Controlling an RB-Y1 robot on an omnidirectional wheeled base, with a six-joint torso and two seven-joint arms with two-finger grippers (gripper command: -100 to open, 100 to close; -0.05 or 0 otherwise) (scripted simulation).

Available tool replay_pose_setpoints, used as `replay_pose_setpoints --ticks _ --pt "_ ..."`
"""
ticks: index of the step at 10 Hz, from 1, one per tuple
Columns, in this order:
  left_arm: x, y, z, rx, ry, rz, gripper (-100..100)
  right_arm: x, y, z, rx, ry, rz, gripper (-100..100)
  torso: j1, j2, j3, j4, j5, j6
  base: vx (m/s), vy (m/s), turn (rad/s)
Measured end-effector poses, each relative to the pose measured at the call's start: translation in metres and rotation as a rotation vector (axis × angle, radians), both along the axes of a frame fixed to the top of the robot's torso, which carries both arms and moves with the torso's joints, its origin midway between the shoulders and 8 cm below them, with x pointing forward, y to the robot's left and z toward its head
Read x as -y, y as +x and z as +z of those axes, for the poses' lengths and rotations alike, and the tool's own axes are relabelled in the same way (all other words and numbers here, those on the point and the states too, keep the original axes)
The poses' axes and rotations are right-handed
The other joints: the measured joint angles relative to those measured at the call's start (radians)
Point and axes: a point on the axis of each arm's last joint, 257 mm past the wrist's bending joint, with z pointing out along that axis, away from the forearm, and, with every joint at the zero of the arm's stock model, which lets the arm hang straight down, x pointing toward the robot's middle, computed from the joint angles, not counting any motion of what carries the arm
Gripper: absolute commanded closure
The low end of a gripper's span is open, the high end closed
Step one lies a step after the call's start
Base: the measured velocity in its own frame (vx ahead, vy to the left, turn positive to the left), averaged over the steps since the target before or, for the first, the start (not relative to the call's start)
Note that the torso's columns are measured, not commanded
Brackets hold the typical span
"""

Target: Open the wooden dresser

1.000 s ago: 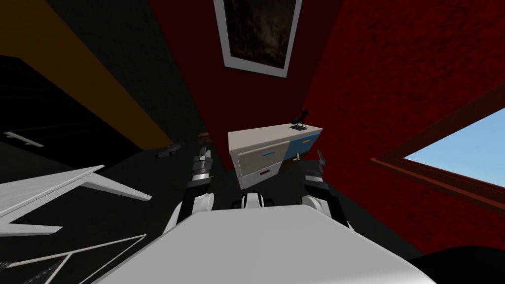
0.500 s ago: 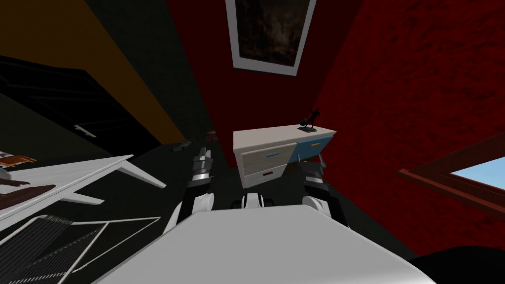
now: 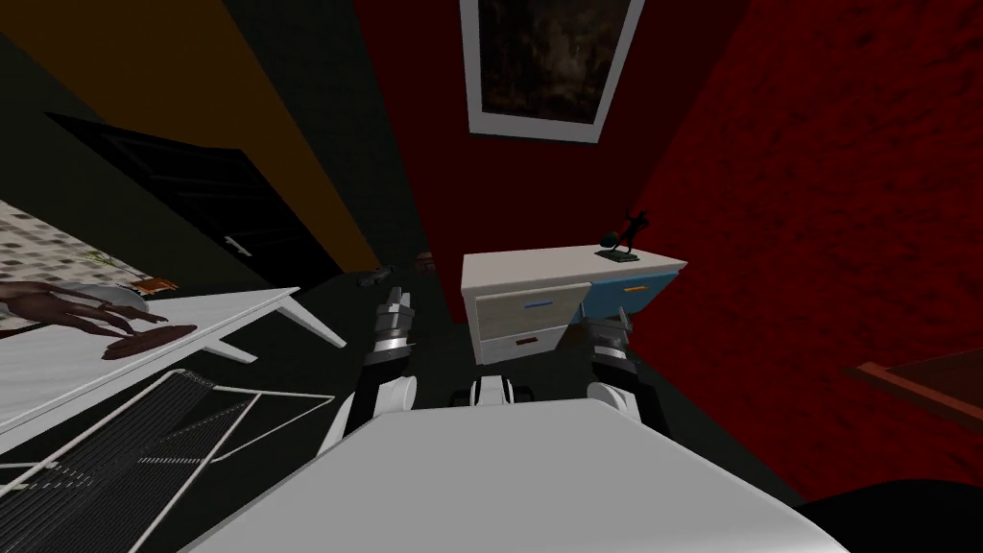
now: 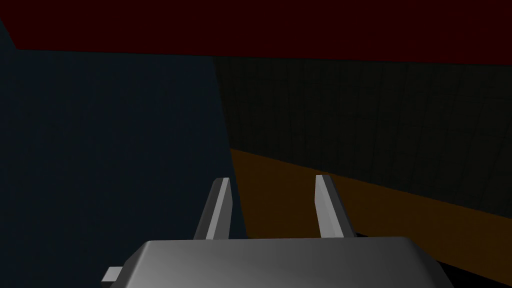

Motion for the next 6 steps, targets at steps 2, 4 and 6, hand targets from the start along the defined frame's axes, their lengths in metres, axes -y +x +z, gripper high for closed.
replay_pose_setpoints --ticks 2,4,6 --pt "0.000 0.000 0.000 0.000 0.000 0.000 0 0.007 0.002 -0.012 0.015 0.095 0.015 -100 0.000 0.000 0.000 0.000 0.000 0.000 -0.011 -0.043 0.184" --pt "0.000 0.000 0.000 0.000 0.000 0.000 0 0.012 0.004 -0.024 0.033 0.191 0.029 -100 0.000 0.000 0.000 0.000 0.000 0.000 -0.016 -0.048 0.231" --pt "0.000 0.000 0.000 0.000 0.000 0.000 0 0.016 0.005 -0.034 0.053 0.287 0.042 -100 0.000 0.000 0.000 0.000 0.000 0.000 -0.017 -0.044 0.182"
